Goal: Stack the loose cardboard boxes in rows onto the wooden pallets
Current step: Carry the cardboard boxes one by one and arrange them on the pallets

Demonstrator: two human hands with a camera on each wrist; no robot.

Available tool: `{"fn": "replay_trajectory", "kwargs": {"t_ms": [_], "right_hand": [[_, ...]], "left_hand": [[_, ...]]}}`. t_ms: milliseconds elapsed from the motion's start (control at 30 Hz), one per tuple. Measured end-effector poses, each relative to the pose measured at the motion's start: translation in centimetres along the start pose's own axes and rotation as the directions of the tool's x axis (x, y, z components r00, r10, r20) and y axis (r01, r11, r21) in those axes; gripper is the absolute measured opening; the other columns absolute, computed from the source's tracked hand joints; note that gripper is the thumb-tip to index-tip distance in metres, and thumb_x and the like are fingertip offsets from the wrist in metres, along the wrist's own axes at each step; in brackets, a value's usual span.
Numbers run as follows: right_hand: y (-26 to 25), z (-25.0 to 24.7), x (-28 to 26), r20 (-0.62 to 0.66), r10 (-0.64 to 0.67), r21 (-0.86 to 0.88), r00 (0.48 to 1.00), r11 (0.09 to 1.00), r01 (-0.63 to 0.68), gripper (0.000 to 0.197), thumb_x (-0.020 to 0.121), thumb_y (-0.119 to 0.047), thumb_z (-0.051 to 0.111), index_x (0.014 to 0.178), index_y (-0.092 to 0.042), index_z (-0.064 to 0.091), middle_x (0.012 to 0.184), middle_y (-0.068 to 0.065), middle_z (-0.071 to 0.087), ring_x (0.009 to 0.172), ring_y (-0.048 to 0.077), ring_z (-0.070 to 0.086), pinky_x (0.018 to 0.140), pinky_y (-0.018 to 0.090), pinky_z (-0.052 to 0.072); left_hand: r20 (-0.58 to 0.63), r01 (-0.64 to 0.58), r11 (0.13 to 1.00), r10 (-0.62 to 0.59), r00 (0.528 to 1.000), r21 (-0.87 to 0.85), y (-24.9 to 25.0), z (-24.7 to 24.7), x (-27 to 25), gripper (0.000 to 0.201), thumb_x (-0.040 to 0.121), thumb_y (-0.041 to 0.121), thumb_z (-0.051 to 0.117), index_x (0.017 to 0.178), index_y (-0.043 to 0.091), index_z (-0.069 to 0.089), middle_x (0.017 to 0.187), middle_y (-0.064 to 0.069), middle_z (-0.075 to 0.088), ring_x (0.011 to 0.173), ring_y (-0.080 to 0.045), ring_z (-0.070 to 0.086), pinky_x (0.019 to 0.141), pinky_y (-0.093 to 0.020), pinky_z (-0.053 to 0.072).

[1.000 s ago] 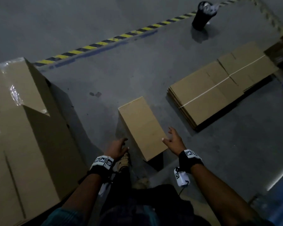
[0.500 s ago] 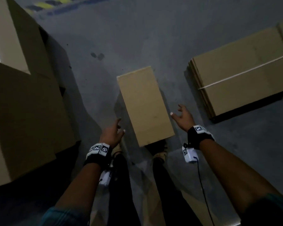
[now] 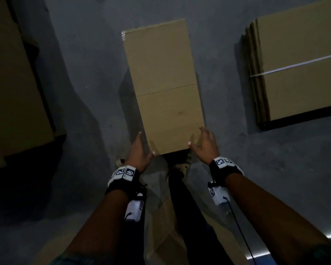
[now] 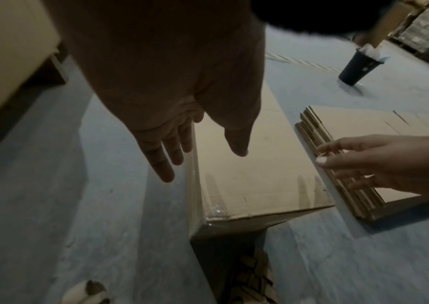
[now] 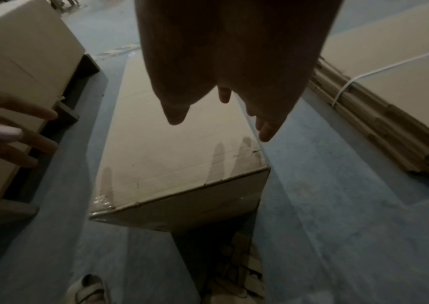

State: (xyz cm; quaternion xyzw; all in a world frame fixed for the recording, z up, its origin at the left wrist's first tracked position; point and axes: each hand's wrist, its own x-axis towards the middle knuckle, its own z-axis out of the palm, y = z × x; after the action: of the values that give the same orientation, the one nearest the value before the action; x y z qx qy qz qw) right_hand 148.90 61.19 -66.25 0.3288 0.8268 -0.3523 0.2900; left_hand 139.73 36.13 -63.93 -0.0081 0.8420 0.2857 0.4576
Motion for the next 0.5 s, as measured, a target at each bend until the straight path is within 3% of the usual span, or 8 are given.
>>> {"fn": "replay_trajectory", "kwargs": {"t_ms": [133, 300, 433, 500], "right_hand": [[1.7, 1.3, 2.4, -0.088, 0.021, 0.044, 0.996, 0.999, -0.017, 0.083, 0.089, -0.040, 0.067, 0.152, -0.009, 0.024, 0.158, 0.018, 0.023, 0.146, 0.032, 0.022, 0.116, 0.040, 0.022], [3.1, 3.1, 3.3, -0.065, 0.020, 0.126, 0.998, 0.992, -0.012, 0.092, 0.085, -0.039, 0.072, 0.154, -0.011, 0.018, 0.159, 0.009, 0.024, 0.144, 0.025, 0.026, 0.115, 0.033, 0.025], [3.5, 4.2, 2.2, -0.048, -0.007, 0.194, 0.999, 0.981, 0.016, 0.091, 0.084, -0.038, 0.074, 0.155, -0.017, 0.020, 0.159, 0.007, 0.026, 0.144, 0.021, 0.029, 0.112, 0.027, 0.025], [3.4, 4.6, 1.8, -0.021, -0.005, 0.245, 1.000, 0.969, 0.010, 0.090, 0.085, -0.039, 0.073, 0.155, -0.019, 0.020, 0.159, 0.004, 0.027, 0.144, 0.018, 0.029, 0.114, 0.027, 0.025]], "left_hand": [[-0.055, -0.013, 1.000, 0.012, 0.998, -0.024, -1.6, 2.4, 2.4, 0.094, 0.088, 0.019, 0.070, 0.153, 0.002, 0.005, 0.160, -0.017, 0.015, 0.147, -0.028, 0.020, 0.114, -0.026, 0.016], [-0.029, 0.024, 0.994, -0.027, 0.999, -0.106, -2.6, 4.7, 4.7, 0.098, 0.089, 0.026, 0.069, 0.153, 0.003, -0.001, 0.162, -0.015, 0.009, 0.148, -0.026, 0.017, 0.115, -0.025, 0.016], [-0.103, 0.085, 0.978, -0.106, 0.989, -0.191, -3.4, 5.8, 5.4, 0.105, 0.084, 0.042, 0.073, 0.155, 0.010, 0.003, 0.162, -0.011, 0.012, 0.148, -0.024, 0.016, 0.120, -0.034, 0.018], [-0.170, 0.107, 0.956, -0.158, 0.973, -0.274, -4.1, 5.6, 5.7, 0.115, 0.071, 0.060, 0.077, 0.154, 0.020, 0.008, 0.160, -0.008, 0.022, 0.145, -0.024, 0.024, 0.119, -0.041, 0.025]]}}
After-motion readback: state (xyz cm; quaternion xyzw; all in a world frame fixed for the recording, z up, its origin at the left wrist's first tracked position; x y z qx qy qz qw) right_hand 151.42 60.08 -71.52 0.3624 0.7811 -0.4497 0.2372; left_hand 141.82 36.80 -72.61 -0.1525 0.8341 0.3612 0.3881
